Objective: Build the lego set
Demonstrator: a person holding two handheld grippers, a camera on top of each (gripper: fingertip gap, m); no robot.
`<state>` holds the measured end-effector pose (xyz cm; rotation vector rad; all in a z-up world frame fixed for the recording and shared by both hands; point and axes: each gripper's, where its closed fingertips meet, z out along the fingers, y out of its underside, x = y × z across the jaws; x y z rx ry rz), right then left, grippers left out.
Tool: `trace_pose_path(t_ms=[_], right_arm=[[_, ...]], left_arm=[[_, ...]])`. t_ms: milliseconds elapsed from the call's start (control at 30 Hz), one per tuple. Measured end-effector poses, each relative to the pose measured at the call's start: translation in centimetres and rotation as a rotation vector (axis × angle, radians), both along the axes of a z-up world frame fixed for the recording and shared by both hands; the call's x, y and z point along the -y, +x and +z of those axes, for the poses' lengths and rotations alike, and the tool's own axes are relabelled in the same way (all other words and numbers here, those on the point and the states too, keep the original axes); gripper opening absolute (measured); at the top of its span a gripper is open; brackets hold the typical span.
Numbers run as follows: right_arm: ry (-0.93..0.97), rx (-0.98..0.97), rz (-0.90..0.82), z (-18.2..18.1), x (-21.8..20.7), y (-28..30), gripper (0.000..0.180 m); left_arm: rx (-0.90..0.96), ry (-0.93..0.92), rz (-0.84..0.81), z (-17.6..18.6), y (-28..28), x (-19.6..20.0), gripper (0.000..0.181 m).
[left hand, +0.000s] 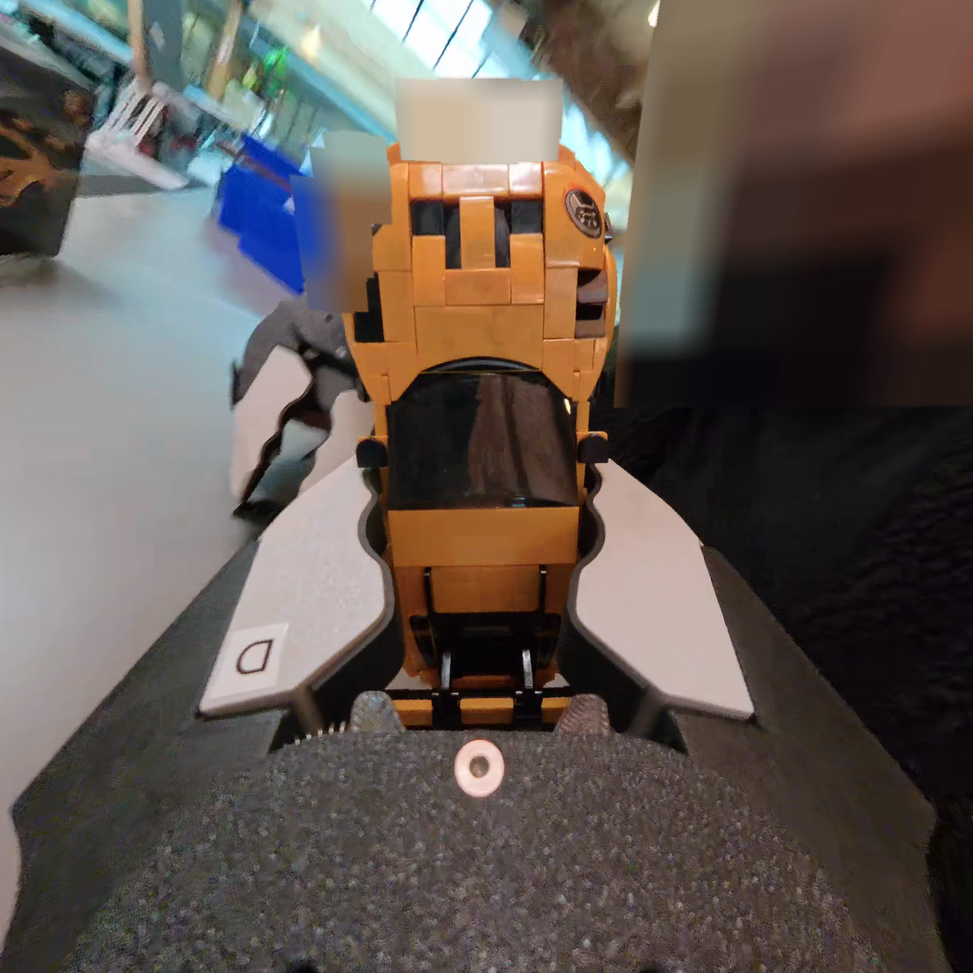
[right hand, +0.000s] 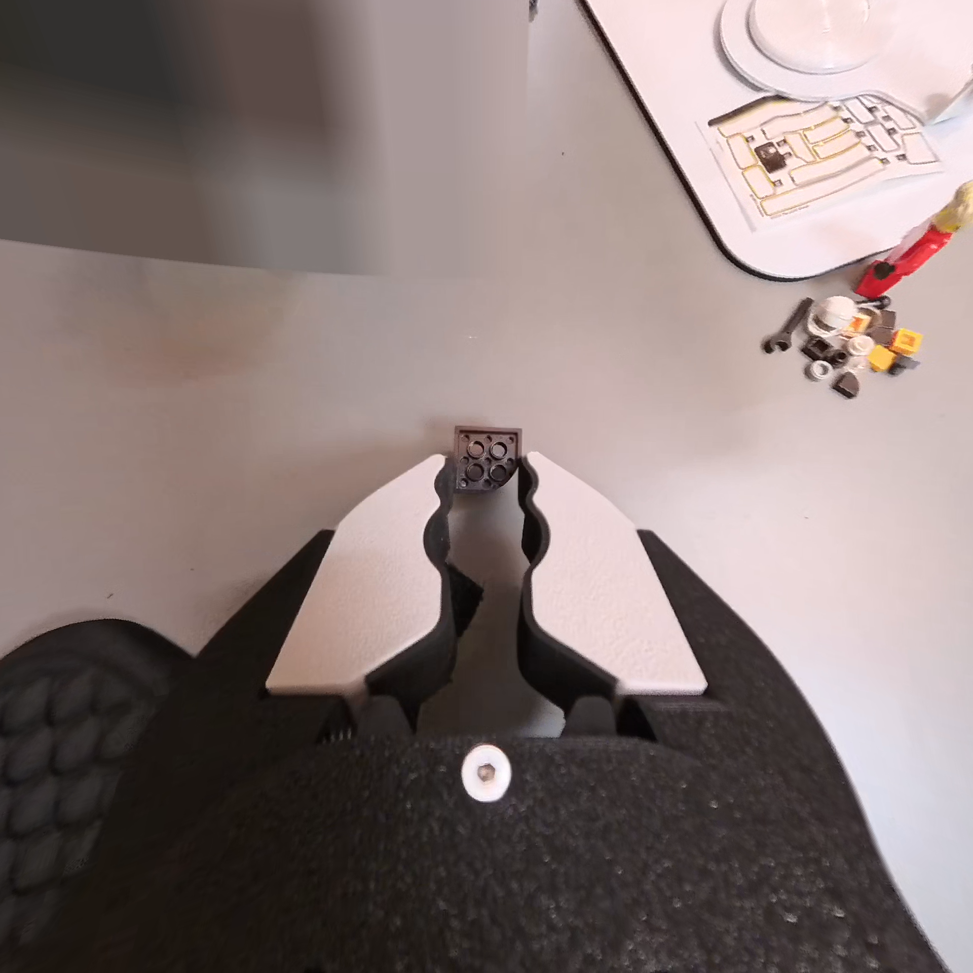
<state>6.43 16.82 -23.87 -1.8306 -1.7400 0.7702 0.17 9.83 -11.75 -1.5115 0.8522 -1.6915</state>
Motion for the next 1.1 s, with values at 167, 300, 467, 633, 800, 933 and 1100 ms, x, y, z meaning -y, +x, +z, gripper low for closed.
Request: trace_pose_path(t_ms=[167,300,467,633,800,933,1100], right_arm=[[0.090,0.064,-0.036,-1.3,-2.6,0.9,0.023],[0.106,0.079,-0.072,-1.6,-3.7,1.4,0.028],[0.114,0.008,-0.079,0.4,-3.7,2.2,0.037],[0.155,-0.045,-0.065,2.4,-3.0,2.6,0.037],[0.167,-0.049,-0.013,3.0,-1.2,2.0,0.037],[0.170,-0.077,0.039,4.2,1.3,0.7,0.037],[0.134,-0.123,0.124,5.2,7.0,-2.2,0.037]], left_arm=[[-0.444,0.137,0.070,-4.5,-0.2,-1.0,0.072],[-0.678,0.189,0.062,-7.2,-0.5,-2.0,0.072],[-0.994,0.286,0.019,-10.3,-1.3,-3.7,0.072],[-1.229,0.354,-0.049,-12.7,-2.4,-4.7,0.071],[-1.339,0.399,-0.104,-13.6,-2.4,-4.8,0.071],[-1.395,0.395,-0.137,-14.1,-2.4,-4.7,0.071],[-1.352,0.412,-0.111,-13.9,-2.1,-4.8,0.073]])
